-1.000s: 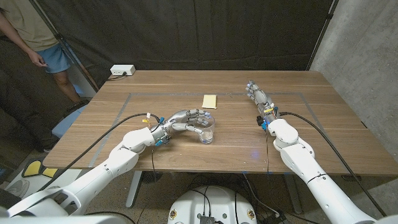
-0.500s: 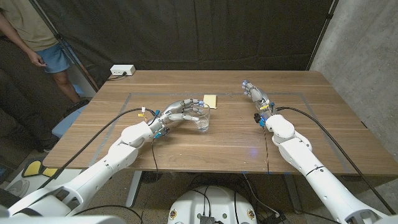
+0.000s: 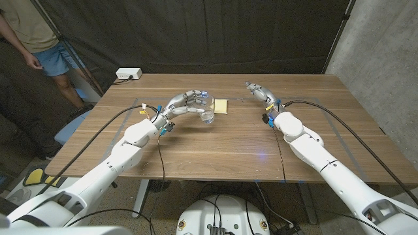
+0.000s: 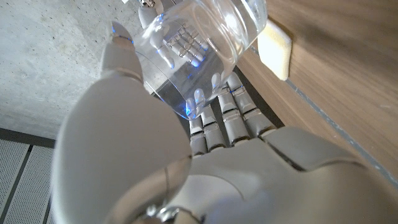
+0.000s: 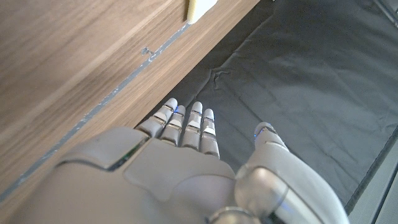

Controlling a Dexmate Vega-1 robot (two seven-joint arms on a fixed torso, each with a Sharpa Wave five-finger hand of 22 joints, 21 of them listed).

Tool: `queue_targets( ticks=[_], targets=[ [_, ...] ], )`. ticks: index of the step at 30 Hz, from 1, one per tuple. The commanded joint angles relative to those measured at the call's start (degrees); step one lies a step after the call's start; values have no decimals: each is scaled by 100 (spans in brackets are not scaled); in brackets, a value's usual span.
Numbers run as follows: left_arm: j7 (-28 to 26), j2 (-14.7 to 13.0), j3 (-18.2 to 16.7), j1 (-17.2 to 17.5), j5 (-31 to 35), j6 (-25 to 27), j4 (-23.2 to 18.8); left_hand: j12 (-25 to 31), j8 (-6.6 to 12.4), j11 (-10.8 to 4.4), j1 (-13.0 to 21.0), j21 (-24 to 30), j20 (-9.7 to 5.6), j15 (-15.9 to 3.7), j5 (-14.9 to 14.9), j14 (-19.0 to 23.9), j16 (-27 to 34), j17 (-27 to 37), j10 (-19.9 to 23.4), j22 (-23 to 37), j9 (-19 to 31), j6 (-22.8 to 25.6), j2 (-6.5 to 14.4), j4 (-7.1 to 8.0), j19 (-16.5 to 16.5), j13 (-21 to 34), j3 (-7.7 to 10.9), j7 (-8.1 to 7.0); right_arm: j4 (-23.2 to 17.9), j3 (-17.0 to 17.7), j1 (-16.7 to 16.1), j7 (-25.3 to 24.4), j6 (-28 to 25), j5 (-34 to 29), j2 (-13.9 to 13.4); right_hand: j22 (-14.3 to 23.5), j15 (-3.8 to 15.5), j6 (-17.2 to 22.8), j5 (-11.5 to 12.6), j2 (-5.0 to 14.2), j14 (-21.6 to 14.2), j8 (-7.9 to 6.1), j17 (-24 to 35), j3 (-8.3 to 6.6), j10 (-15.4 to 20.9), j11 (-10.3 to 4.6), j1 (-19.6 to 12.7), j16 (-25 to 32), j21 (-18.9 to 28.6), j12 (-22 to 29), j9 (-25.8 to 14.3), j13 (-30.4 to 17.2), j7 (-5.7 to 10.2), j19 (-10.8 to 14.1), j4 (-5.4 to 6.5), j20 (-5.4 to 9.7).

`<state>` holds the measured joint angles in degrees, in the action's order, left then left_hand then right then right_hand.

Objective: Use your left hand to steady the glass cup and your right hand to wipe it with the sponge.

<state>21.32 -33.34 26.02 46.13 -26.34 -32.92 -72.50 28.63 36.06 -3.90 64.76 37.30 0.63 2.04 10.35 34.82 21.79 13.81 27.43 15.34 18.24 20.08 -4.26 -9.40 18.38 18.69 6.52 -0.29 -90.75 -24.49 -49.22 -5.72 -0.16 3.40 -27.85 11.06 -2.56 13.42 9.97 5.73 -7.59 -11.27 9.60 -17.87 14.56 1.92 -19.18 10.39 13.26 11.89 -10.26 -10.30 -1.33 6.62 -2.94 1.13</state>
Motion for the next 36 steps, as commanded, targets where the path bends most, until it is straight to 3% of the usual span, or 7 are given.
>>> queue_targets(
  ticks=[1, 18, 24, 36],
  targets=[
    [-540, -54, -212, 92, 72, 81, -177, 42, 508, -565, 841, 51, 3, -1527, 24, 676, 351, 933, 637, 23, 40, 448, 954, 149, -8, 64, 218, -334, 381, -735, 730, 178, -34, -335, -249, 17, -5, -4, 37, 20, -33, -11, 17, -17, 46, -14, -94, 0, -21, 34, -16, -11, 31, 9, -62, -12],
    [-1028, -260, -428, 400, 108, 208, -530, 154, 627, -596, 991, 189, -10, -1533, 36, 846, 414, 1138, 829, 33, 43, 557, 987, 110, 11, 155, 255, -343, 777, -1794, 1574, 258, 6, -946, -365, 19, 14, -19, 31, 20, 3, 9, 18, -34, 10, -53, -175, -16, -36, 14, -19, -12, 52, -13, -142, 6],
    [-1154, -327, -492, 506, 102, 256, -658, 178, 663, -582, 1042, 229, -2, -1542, 45, 889, 436, 1215, 850, 37, 58, 564, 1018, 105, -2, 189, 274, -342, 908, -2044, 1790, 357, 93, -992, -384, 19, -24, -69, 28, 10, 30, 33, 19, -36, -29, -6, -222, -23, -37, -3, -21, -12, 41, -4, -197, -50],
    [-1238, -446, -549, 620, 82, 359, -838, 203, 723, -566, 1119, 309, 8, -1532, 51, 886, 434, 1365, 827, 43, 88, 545, 1050, 105, -36, 263, 292, -316, 917, -2682, 2213, 508, -136, -1512, -467, 13, -27, -167, 39, 11, 83, 58, 18, -74, -162, -1, -353, -36, -50, -48, -24, -14, 43, -10, -310, -64]
  ],
)
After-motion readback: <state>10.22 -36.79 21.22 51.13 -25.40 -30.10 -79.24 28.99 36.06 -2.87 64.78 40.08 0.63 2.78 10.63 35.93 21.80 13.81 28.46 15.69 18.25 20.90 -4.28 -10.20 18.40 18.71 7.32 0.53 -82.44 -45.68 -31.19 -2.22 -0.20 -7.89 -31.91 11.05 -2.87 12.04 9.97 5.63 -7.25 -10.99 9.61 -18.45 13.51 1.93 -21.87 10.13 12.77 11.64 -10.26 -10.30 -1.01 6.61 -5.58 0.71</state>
